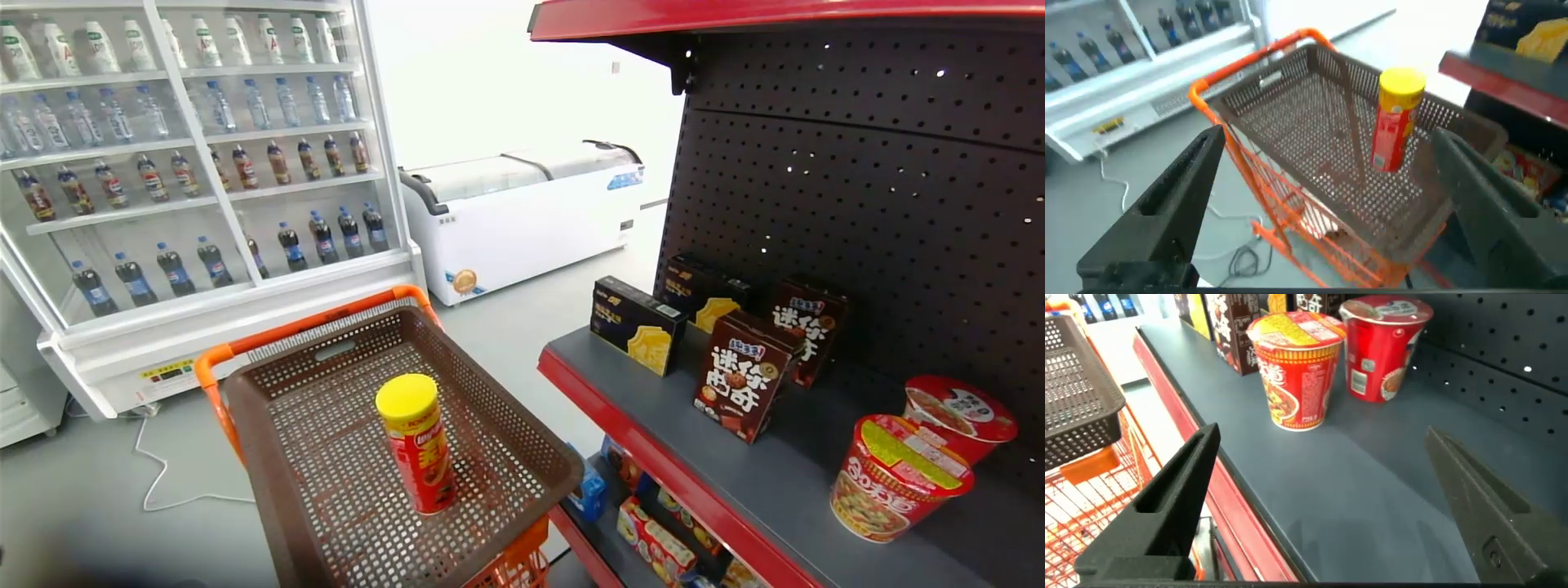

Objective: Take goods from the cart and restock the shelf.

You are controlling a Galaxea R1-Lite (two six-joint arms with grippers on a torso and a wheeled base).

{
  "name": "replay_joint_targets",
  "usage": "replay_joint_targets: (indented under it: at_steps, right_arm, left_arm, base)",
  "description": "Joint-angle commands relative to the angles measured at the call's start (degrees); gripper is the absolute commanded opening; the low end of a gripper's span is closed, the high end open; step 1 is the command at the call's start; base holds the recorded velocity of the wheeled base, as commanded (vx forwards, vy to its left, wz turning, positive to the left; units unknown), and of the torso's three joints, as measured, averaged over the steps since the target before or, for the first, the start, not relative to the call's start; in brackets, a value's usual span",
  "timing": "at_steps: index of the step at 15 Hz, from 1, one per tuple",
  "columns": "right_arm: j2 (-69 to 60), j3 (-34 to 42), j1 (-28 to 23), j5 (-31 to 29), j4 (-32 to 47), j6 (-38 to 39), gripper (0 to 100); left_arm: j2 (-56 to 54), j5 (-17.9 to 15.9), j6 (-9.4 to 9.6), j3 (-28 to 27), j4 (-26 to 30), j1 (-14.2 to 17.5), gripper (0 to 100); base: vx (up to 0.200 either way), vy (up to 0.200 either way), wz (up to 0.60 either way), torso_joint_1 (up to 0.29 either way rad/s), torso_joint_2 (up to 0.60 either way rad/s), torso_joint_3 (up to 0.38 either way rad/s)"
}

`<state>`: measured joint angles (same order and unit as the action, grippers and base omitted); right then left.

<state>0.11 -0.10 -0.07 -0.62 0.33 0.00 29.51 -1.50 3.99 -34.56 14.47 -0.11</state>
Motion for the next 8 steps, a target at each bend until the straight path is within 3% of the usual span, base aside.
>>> replay_joint_targets:
  at_steps: [1, 3, 6, 7, 8]
  right_arm:
    - [0.07, 0.01, -0.01, 0.01, 0.02, 0.00, 100]
    - [0.07, 0.01, -0.01, 0.01, 0.02, 0.00, 100]
    - [0.07, 0.01, -0.01, 0.01, 0.02, 0.00, 100]
    - [0.07, 0.01, -0.01, 0.01, 0.02, 0.00, 100]
    - [0.07, 0.01, -0.01, 0.01, 0.02, 0.00, 100]
  left_arm:
    - [17.07, 0.80, 0.94, -2.79, 1.17, -2.26, 100]
    - [19.79, -0.35, 1.81, 2.04, -1.46, -3.23, 100]
    - [26.47, -10.89, 1.11, 12.94, -17.28, -5.95, 100]
    - [33.50, -11.33, 0.50, 16.37, -26.60, -6.39, 100]
    - [38.51, -11.68, -0.29, 17.25, -32.05, -6.39, 100]
  base:
    - [0.000, 0.000, 0.00, 0.000, 0.00, 0.000]
    - [0.000, 0.000, 0.00, 0.000, 0.00, 0.000]
    - [0.000, 0.000, 0.00, 0.000, 0.00, 0.000]
    - [0.000, 0.000, 0.00, 0.000, 0.00, 0.000]
    - [0.000, 0.000, 0.00, 0.000, 0.00, 0.000]
